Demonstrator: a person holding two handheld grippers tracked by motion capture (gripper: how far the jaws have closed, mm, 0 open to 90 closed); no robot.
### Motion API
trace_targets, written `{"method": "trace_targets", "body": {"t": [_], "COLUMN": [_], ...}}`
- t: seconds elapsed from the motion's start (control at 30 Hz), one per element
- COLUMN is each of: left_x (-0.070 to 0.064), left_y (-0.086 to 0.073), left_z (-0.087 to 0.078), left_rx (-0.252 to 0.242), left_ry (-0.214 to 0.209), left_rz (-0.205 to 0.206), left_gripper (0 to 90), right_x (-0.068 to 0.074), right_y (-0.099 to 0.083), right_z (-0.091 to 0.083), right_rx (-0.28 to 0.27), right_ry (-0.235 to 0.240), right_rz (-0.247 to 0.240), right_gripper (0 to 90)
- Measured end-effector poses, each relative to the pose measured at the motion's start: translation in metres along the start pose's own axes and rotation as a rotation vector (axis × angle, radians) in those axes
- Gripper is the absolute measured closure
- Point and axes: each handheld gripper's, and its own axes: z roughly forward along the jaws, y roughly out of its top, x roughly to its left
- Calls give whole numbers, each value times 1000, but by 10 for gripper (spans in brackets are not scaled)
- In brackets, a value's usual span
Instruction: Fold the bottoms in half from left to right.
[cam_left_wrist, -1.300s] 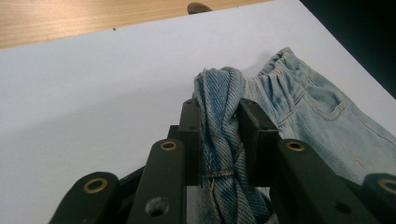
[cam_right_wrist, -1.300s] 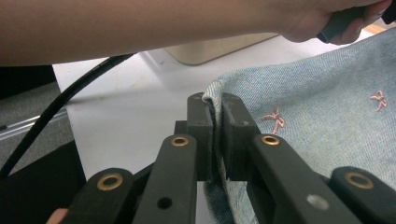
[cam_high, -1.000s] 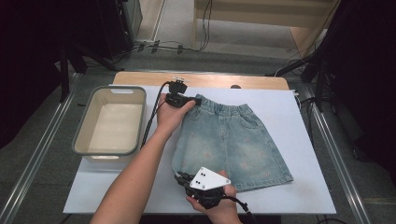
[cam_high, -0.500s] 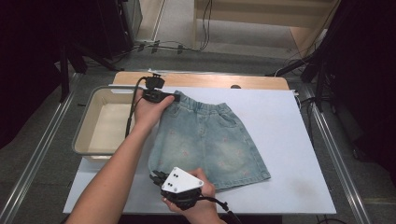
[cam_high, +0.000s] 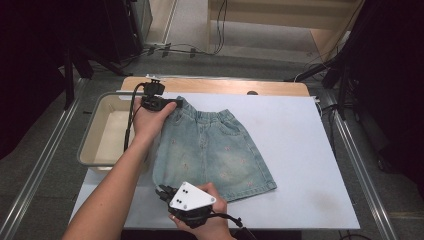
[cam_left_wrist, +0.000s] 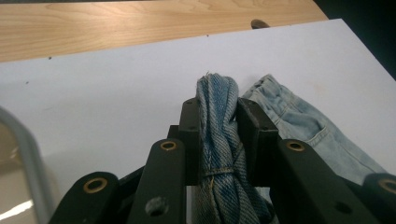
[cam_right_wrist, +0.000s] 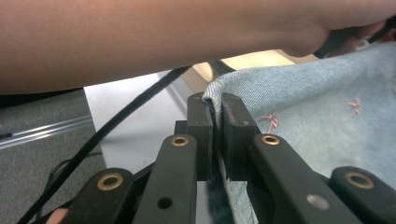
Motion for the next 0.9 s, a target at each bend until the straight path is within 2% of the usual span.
{"method": "trace_targets", "body": {"t": [0.07, 0.1, 0.4, 0.63, 0.9], "left_x": [-7, -10, -31, -42, -56], "left_y": [1, 1, 7, 7, 7], "left_z": [3, 4, 17, 33, 49], "left_rx": [-1, -5, -36, -47, -53], "left_ry": [23, 23, -10, -60, -76], "left_rz": [36, 42, 43, 35, 39], "left_gripper": [711, 710, 711, 712, 712], "right_x": [-4, -6, -17, -24, -37], "right_y": [-3, -5, -13, -24, -40], "right_z": [-7, -11, -38, -55, -78], "right_rx": [-9, -16, -57, -54, -51], "right_ry": [-7, -13, -56, -90, -127], "right_rz": [14, 23, 61, 74, 110], "right_gripper": [819, 819, 819, 820, 820]}}
